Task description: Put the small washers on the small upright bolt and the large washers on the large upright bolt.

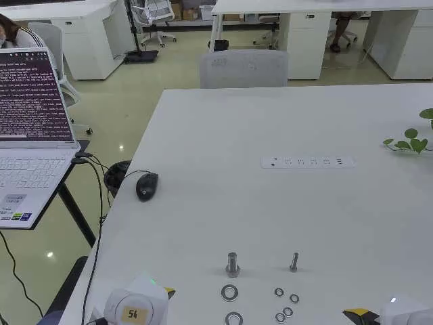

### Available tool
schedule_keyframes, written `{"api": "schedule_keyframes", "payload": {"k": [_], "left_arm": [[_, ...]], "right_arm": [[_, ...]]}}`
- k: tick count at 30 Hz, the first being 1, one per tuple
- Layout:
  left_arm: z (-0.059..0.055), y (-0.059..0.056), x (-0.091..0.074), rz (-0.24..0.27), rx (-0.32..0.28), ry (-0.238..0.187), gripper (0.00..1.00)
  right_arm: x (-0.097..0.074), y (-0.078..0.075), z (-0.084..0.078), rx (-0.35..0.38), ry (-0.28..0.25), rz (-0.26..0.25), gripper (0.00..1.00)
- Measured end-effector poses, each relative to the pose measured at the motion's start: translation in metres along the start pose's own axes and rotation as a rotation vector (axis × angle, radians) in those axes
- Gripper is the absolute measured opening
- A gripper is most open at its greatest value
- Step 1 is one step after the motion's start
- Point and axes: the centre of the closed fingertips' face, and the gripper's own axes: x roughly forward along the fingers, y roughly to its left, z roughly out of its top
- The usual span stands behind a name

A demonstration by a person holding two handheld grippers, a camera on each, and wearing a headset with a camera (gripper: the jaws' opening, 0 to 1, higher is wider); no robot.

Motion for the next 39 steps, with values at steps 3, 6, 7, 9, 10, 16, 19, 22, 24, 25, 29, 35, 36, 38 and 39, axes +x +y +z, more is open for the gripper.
{"api": "schedule_keyframes", "payload": {"k": [3,6,7,9,10,16,19,22,24,25,29,35,36,38,39], "left_arm": [[0.000,0.003,0.001,0.000,-0.002,0.000,0.66],[0.001,0.006,0.003,0.001,-0.005,-0.001,0.66],[0.001,0.006,0.003,0.001,-0.004,0.000,0.66],[0.001,0.006,0.003,-0.002,0.000,0.002,0.66],[0.001,0.006,0.004,-0.004,0.002,0.004,0.66],[-0.002,0.005,0.004,-0.006,0.000,0.007,0.66],[-0.003,0.005,0.002,-0.006,-0.001,0.007,0.66],[-0.005,0.005,0.002,-0.007,-0.001,0.008,0.66],[-0.006,0.005,0.001,-0.006,-0.003,0.010,0.66],[-0.006,0.005,0.001,-0.006,-0.004,0.010,0.66],[-0.007,0.005,0.001,-0.006,-0.004,0.010,0.66],[-0.006,0.008,0.000,-0.004,-0.008,0.007,0.66],[-0.006,0.008,0.000,-0.003,-0.009,0.007,0.66],[-0.005,0.009,0.000,-0.002,-0.008,0.006,0.66],[-0.005,0.009,0.000,-0.002,-0.009,0.006,0.66]], "right_arm": [[0.000,-0.002,0.000,0.004,0.005,-0.004,0.68],[0.000,-0.002,0.001,0.000,0.012,-0.001,0.68],[0.000,-0.003,0.001,-0.002,0.013,-0.001,0.68],[0.001,-0.003,0.001,-0.007,0.017,-0.001,0.68],[0.001,-0.004,0.001,-0.007,0.017,-0.001,0.68],[-0.001,-0.004,-0.002,0.002,0.017,-0.005,0.68],[0.000,-0.002,-0.007,0.000,0.028,-0.003,0.68],[0.000,0.000,-0.008,-0.001,0.032,0.000,0.68],[0.000,0.001,-0.009,-0.001,0.035,0.001,0.68],[0.000,0.001,-0.009,-0.001,0.035,0.000,0.68],[0.000,0.002,-0.009,-0.001,0.038,0.002,0.68],[0.002,0.002,-0.006,-0.003,0.037,0.003,0.68],[0.002,0.002,-0.005,-0.004,0.036,0.003,0.68],[0.003,0.002,-0.005,-0.004,0.035,0.004,0.68],[0.004,0.002,-0.005,-0.004,0.036,0.005,0.68]]}}
